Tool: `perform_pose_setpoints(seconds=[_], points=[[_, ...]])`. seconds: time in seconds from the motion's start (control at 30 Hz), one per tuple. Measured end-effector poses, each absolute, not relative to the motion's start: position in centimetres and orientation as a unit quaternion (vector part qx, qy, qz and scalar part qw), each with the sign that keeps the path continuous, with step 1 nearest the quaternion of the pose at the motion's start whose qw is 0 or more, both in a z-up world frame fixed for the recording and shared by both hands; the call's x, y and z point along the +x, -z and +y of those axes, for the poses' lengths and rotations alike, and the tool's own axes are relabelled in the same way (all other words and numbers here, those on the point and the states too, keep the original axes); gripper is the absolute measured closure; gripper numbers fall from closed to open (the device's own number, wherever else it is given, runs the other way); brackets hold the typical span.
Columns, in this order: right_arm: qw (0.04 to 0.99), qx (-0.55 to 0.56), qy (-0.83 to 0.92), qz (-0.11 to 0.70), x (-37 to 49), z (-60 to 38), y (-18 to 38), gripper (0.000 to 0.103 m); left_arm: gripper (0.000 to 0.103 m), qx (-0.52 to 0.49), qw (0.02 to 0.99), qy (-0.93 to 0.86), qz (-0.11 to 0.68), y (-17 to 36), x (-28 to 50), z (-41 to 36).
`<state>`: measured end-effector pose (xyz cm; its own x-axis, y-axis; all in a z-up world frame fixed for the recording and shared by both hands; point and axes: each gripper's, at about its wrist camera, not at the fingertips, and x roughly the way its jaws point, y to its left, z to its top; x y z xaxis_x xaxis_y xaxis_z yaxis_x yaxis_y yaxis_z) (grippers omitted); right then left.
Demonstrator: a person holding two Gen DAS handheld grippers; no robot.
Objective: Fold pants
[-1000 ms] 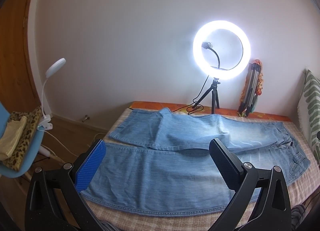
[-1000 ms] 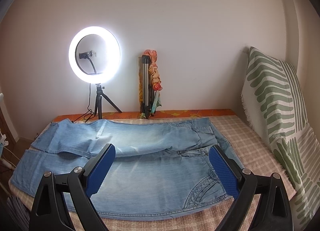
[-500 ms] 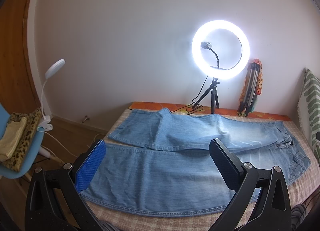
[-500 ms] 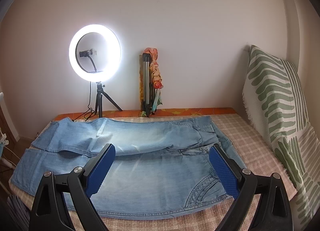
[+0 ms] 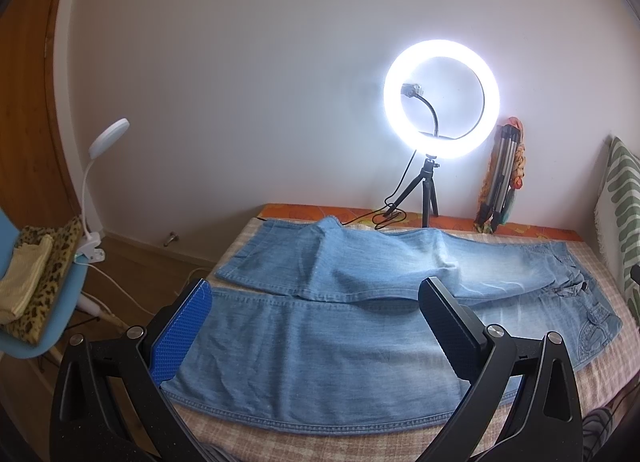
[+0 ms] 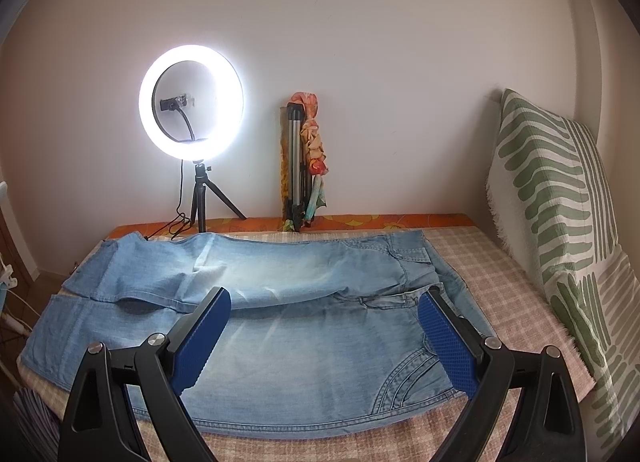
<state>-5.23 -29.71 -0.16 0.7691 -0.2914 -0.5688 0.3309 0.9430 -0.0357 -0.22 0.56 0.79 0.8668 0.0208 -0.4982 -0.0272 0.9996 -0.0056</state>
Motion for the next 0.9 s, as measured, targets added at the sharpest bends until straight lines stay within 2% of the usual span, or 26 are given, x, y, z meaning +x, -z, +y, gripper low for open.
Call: perform_pose_setpoints(seconds=[0.77, 0.9], points=[[0.939, 0.016, 0.161, 0.303, -4.98, -29.41, 0.22, 0.008, 0.0, -0.006, 0.968, -0.016, 0.252, -0.44, -0.07, 0.8], [0.942, 0.007, 0.142, 0.305, -4.32, -28.96, 0.26, 0.016, 0.0, -0.001, 0.969, -0.015, 0.248, -0.4, -0.01, 0.92]])
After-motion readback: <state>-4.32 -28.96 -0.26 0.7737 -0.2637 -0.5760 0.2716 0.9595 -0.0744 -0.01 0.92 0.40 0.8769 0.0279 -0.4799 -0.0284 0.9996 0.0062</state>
